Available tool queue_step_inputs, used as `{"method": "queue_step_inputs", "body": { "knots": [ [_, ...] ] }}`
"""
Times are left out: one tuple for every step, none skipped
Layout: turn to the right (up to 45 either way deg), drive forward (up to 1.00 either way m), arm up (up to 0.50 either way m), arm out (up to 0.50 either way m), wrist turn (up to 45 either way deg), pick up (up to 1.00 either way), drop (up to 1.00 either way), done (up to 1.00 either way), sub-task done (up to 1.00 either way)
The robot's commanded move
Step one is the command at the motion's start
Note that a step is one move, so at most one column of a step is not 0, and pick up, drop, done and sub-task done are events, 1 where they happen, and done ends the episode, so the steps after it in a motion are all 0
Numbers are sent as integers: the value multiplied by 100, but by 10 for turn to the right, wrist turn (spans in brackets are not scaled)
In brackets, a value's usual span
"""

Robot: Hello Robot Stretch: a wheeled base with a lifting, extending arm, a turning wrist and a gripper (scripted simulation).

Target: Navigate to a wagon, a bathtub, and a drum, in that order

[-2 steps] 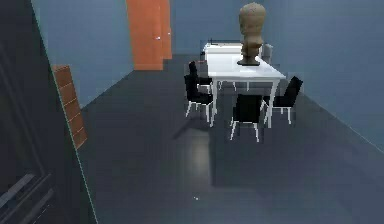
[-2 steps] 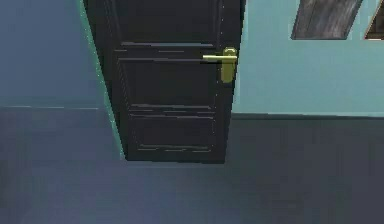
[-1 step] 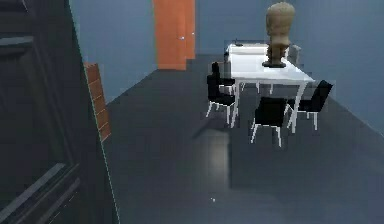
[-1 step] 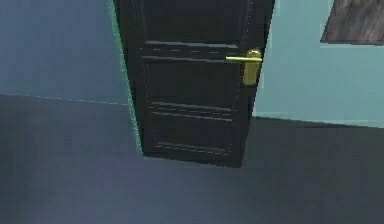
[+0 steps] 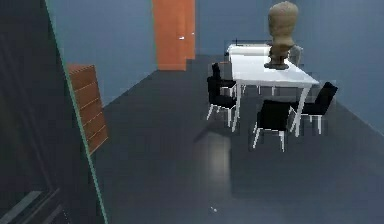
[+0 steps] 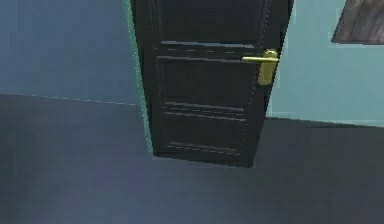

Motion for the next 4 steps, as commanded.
{"method": "queue_step_inputs", "body": {
  "knots": [
    [-30,0,0,0,0,0,0,0,0],
    [0,100,0,0,0,0,0,0,0],
    [0,50,0,0,0,0,0,0,0],
    [-30,0,0,0,0,0,0,0,0]
  ]
}}
